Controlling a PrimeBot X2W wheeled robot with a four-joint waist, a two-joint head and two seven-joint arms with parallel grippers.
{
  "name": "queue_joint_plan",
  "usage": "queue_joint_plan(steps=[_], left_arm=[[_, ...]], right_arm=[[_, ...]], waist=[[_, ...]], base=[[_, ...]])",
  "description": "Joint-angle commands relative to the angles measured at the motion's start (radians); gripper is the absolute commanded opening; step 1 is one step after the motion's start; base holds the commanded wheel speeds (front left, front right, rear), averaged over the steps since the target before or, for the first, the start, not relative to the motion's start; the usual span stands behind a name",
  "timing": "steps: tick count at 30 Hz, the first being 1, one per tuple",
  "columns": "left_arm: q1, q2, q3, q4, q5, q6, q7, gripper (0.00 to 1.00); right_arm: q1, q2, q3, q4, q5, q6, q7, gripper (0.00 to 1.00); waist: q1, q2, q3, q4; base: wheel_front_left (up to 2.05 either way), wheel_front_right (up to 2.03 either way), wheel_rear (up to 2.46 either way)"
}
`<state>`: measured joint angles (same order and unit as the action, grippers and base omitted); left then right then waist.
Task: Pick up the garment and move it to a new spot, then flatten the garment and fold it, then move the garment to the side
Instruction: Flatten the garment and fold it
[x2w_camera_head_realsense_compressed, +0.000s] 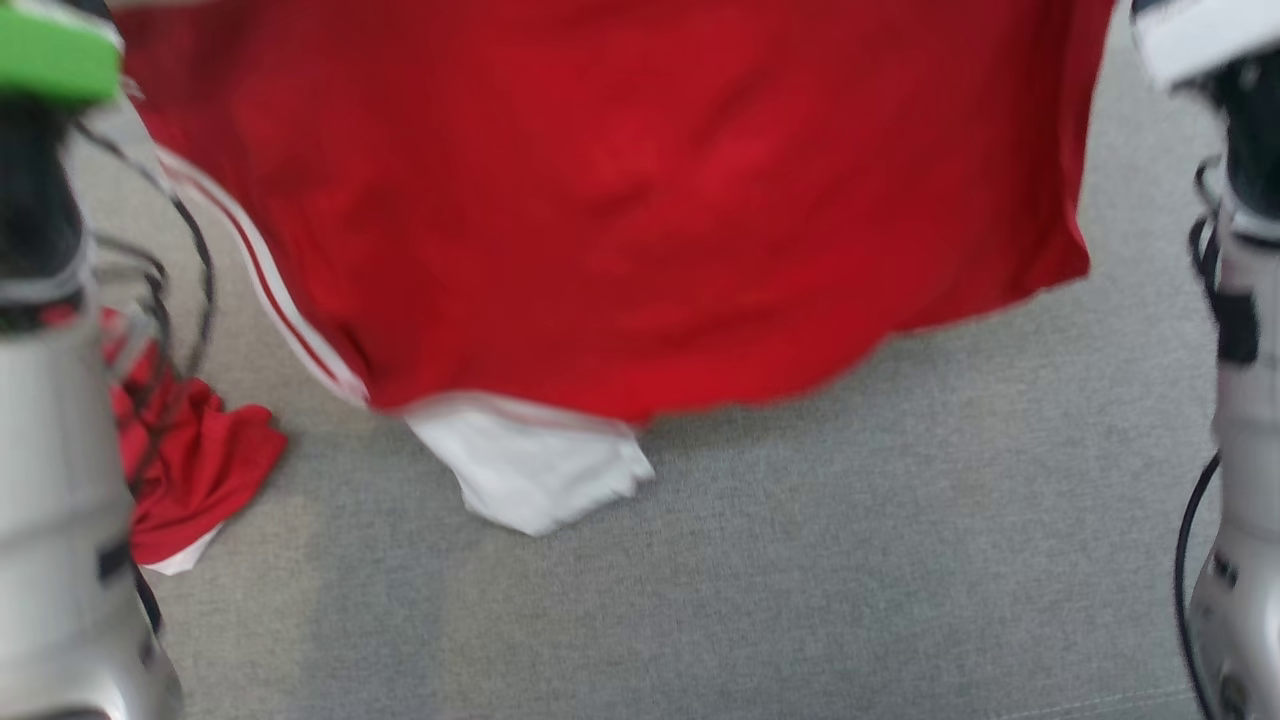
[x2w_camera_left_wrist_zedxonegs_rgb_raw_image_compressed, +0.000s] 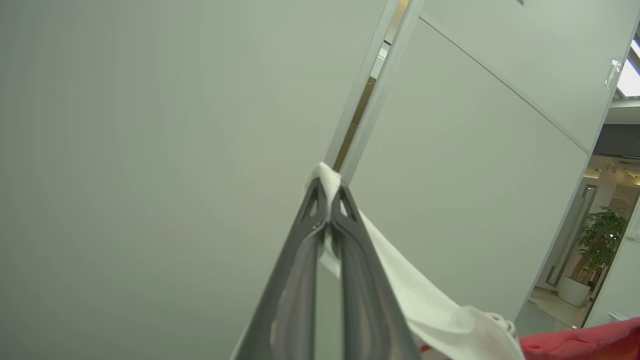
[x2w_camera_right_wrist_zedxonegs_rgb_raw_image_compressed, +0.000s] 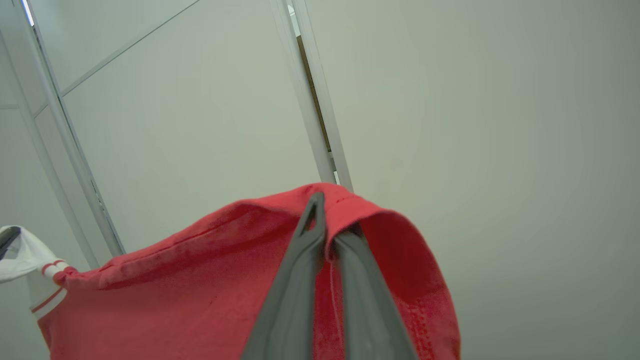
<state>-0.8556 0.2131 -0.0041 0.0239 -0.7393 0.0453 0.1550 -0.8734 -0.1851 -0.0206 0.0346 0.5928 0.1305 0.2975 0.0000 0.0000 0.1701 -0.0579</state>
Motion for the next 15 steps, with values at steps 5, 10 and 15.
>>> queue_joint_plan(steps=[5, 10, 15], left_arm=[[-0.337, 0.039, -0.039, 0.211, 0.043, -0.067, -0.022, 0.0], [-0.634, 0.05, -0.07, 0.446, 0.107, -0.112, -0.132, 0.0], [-0.82, 0.047, -0.057, 0.619, 0.124, -0.134, -0.273, 0.0]], right_arm=[[-0.311, -0.056, 0.044, 0.198, -0.063, 0.0, -0.098, 0.0], [-0.585, -0.095, 0.114, 0.398, -0.128, 0.0, -0.254, 0.0], [-0.741, -0.1, 0.14, 0.548, -0.134, 0.0, -0.427, 0.0]], waist=[[0.0, 0.0, 0.384, 0.029], [0.0, 0.0, 0.492, 0.057], [0.0, 0.0, 0.526, 0.067]], base=[[0.0, 0.0, 0.0], [0.0, 0.0, 0.0], [0.0, 0.0, 0.0]])
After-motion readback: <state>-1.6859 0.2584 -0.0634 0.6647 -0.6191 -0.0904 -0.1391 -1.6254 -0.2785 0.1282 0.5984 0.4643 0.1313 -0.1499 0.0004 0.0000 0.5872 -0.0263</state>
